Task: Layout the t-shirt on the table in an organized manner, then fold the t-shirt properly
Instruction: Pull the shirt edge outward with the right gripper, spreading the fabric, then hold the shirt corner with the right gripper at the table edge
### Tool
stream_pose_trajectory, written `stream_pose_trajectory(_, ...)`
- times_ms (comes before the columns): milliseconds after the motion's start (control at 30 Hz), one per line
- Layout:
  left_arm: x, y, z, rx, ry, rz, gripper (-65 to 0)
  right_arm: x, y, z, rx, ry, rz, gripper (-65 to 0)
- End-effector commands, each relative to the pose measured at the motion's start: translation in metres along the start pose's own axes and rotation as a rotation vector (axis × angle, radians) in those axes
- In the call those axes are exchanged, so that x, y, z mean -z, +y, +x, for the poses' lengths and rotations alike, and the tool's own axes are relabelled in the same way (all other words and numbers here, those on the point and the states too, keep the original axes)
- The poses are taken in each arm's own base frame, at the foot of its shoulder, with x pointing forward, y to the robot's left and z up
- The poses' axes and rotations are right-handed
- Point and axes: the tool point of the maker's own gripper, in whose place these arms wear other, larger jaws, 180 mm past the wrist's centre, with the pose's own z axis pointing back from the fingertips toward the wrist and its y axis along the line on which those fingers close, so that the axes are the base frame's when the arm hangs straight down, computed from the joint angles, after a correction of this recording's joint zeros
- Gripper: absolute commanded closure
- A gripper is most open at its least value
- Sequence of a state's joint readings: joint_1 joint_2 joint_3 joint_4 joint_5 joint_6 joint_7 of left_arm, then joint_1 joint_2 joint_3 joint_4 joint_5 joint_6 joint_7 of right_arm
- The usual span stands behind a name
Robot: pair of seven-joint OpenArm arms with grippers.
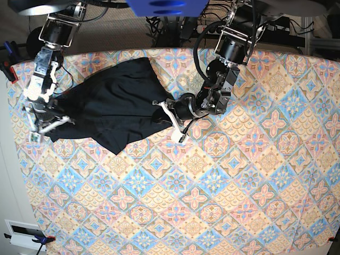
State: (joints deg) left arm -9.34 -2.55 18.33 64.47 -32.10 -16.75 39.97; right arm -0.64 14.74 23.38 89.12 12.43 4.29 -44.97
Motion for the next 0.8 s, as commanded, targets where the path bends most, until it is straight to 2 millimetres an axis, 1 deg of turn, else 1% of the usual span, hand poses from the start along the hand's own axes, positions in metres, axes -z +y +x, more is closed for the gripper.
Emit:
stream_pose_trajectory(0, -0.004, 0.030, -0.026, 0.017, 0.115, 0.131, 0.0, -0.006, -0.013, 0.023, 0.009, -0.069, -0.025, -0.1)
stream_pose_trajectory(133, -0.005, 0.031, -0.026, 0.018, 0.114, 0.133, 0.0, -0.022, -0.055, 0.037, 0.096, -0.124, -0.104, -0.9)
stream_pose_trajectory(167, -0.005, 0.031, -0.026, 0.018, 0.114, 0.133, 0.0, -0.025, -0.061, 0.038, 0.120, -0.136, -0.096, -2.2)
stream_pose_trajectory(200, -0.005, 0.031, -0.026, 0.018, 0.114, 0.133, 0.0, -0.027, -0.068, 0.036, 0.161, -0.140, -0.079, -4.3)
stream_pose_trajectory(300, -0.005, 0.031, -0.026, 0.018, 0.112, 0.133, 0.0, -0.030, -0.087, 0.023, 0.333, -0.111, -0.022, -12.4)
stream_pose_trajectory(367, -0.005, 0.031, -0.026, 0.018, 0.114, 0.133, 0.0, -0.026, -0.091, 0.018, 0.478, -0.106, 0.035, -17.8)
stream_pose_trajectory(433, -0.005, 0.031, -0.026, 0.018, 0.114, 0.133, 0.0, -0.021, -0.089, 0.012, 0.609, -0.097, 0.105, -20.8)
stream_pose_trajectory(467, -0.005, 0.031, -0.026, 0.018, 0.114, 0.133, 0.0, -0.020, -0.091, 0.005, 0.662, -0.085, 0.128, -21.4)
stream_pose_trajectory(533, -0.005, 0.031, -0.026, 0.018, 0.114, 0.133, 0.0, -0.018, -0.097, 0.004, 0.745, -0.077, 0.188, -21.1)
stream_pose_trajectory(600, -0.005, 0.031, -0.029, 0.015, 0.118, 0.133, 0.0, -0.013, -0.095, -0.003, 0.823, -0.050, 0.246, -21.1)
stream_pose_trajectory(667, -0.005, 0.031, -0.029, 0.013, 0.116, 0.133, 0.0, -0.006, -0.090, -0.018, 0.908, -0.010, 0.284, -21.0)
stream_pose_trajectory(767, -0.005, 0.031, -0.029, 0.013, 0.116, 0.133, 0.0, 0.003, -0.087, -0.040, 0.965, 0.040, 0.280, -21.1)
